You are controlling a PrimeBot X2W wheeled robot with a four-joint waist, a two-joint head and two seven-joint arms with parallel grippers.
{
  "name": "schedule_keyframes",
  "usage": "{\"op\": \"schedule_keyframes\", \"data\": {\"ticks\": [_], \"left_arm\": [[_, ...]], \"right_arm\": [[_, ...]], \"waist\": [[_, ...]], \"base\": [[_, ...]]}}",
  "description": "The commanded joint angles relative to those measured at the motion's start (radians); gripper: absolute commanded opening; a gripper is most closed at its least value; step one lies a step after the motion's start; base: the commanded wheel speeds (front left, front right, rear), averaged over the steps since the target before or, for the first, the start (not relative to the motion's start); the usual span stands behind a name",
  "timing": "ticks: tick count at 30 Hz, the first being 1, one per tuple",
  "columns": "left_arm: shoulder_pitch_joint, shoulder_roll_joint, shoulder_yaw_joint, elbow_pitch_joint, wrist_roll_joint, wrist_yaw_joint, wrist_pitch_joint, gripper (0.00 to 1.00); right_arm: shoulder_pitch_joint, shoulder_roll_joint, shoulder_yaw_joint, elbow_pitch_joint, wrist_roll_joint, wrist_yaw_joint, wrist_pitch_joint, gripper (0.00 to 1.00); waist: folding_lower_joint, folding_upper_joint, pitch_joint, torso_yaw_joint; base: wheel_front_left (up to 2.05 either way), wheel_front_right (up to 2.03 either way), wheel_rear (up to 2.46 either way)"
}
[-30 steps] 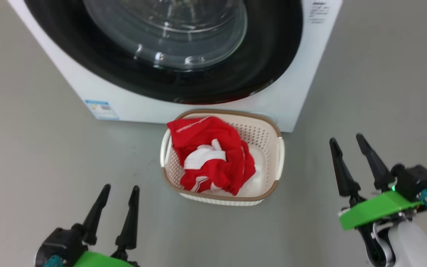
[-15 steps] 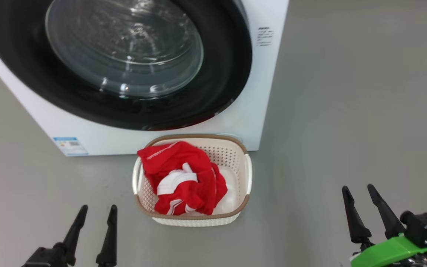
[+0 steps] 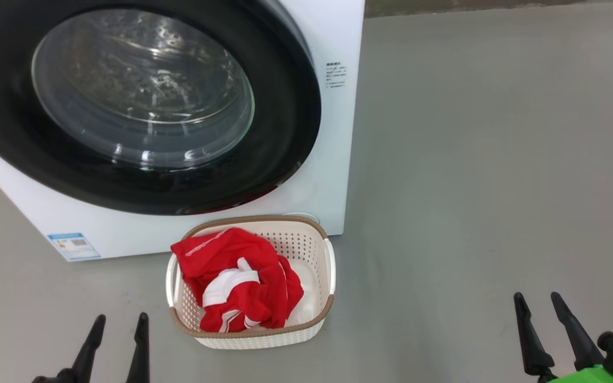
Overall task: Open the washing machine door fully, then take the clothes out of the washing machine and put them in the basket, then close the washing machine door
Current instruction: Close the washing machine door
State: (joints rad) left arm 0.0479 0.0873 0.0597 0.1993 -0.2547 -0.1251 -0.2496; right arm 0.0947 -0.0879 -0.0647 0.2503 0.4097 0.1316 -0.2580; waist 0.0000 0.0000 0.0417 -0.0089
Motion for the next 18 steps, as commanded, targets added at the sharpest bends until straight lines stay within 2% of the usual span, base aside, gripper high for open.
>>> {"op": "schedule_keyframes", "data": {"ticks": [1,18], "left_arm": [[-0.002,0.019,0.039,-0.03,0.004,-0.006,-0.012,1.0],[0.007,0.02,0.064,-0.034,-0.005,-0.006,-0.012,1.0]], "right_arm": [[-0.002,-0.011,0.01,-0.029,-0.011,-0.001,-0.004,1.0],[0.034,0.002,-0.032,-0.049,-0.016,-0.001,-0.004,1.0]], "waist": [[0.0,0.0,-0.007,-0.009],[0.0,0.0,0.001,-0.031]], "base": [[0.0,0.0,0.0],[0.0,0.0,0.0]]}}
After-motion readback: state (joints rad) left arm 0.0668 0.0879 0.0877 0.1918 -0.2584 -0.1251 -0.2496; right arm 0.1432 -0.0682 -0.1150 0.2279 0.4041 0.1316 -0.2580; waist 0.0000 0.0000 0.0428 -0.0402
